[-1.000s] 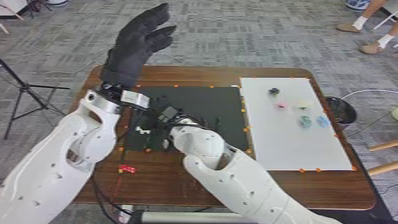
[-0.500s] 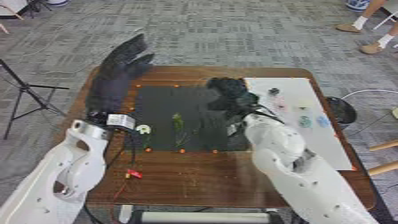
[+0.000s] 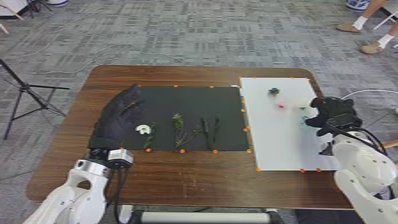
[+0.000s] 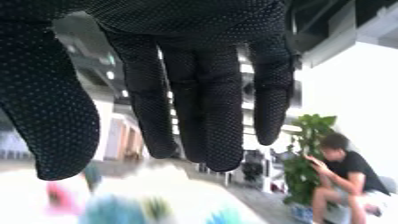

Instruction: Arrange flowers

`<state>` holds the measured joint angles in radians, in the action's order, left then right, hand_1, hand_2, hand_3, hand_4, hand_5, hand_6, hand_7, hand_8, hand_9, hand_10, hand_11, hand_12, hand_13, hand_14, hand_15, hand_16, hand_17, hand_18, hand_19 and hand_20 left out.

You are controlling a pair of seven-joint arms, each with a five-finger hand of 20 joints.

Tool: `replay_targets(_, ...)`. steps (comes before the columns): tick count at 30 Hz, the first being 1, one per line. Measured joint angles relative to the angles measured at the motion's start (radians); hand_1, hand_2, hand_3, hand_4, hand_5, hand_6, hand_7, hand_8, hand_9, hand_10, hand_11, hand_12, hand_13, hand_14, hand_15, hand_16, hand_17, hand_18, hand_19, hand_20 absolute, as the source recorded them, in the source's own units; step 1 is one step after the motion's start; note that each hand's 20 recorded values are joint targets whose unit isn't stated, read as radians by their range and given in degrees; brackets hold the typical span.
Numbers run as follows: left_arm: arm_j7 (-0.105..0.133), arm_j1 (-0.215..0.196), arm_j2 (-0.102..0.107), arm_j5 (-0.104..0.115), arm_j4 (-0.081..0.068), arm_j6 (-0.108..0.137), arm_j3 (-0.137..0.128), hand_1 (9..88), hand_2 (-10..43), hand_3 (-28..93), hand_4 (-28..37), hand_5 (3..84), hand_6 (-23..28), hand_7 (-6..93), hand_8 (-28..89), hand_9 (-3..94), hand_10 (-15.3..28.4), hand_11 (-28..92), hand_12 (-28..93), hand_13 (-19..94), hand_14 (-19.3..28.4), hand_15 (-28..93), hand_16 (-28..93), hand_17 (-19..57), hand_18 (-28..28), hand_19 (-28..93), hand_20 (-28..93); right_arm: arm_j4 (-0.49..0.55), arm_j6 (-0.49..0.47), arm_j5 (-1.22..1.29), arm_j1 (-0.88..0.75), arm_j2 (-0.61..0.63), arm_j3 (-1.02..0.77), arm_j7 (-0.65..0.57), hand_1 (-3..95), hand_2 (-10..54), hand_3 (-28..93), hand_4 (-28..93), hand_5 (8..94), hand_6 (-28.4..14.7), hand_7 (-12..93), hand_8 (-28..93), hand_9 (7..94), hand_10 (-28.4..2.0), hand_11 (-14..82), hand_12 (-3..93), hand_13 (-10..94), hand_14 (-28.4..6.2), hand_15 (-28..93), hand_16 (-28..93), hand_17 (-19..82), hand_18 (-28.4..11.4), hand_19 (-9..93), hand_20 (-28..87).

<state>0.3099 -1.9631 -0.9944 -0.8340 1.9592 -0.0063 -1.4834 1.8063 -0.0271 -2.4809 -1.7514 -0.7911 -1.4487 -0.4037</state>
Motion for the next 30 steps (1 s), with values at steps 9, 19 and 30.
replay_targets(9,0.005,0.009,-0.009,-0.001,0.001,0.000,-0.003,24.1,-6.6,65,-28.3,25.2,1.8,20.0,-10,21.8,9.9,12,21,19,13.3,18,7,-12.0,21.4,43,8,-0.045,-0.031,0.000,0.028,-0.012,0.015,-0.009,28.7,-9.5,86,-28,37.2,-3.3,35,-16,40.9,-12.5,31.0,23.5,38,-8.9,68,19,10,-20.7,69,41)
replay_targets(19,0.011,-0.005,-0.010,0.000,0.008,0.000,-0.017,24.3,-6.6,64,-28.3,25.2,1.7,20.2,-10,21.8,9.8,12,21,19,13.3,18,7,-12.1,21.5,43,8,-0.027,-0.071,-0.010,0.030,-0.006,0.019,0.019,28.2,-9.5,86,-28,37.2,-3.1,36,-16,40.9,-12.4,31.6,23.6,39,-8.5,67,19,10,-20.7,68,40)
replay_targets(30,0.011,-0.003,-0.010,0.000,0.007,-0.001,-0.016,24.2,-6.6,65,-28.3,25.3,1.8,20.1,-10,21.8,10.0,11,20,19,13.3,18,7,-12.0,21.5,43,8,-0.028,-0.108,-0.016,0.031,-0.005,0.064,0.039,41.9,-9.5,85,-28,49.5,0.7,51,-4,61.4,-6.9,35.5,41.2,58,-1.8,60,38,18,-18.1,72,41)
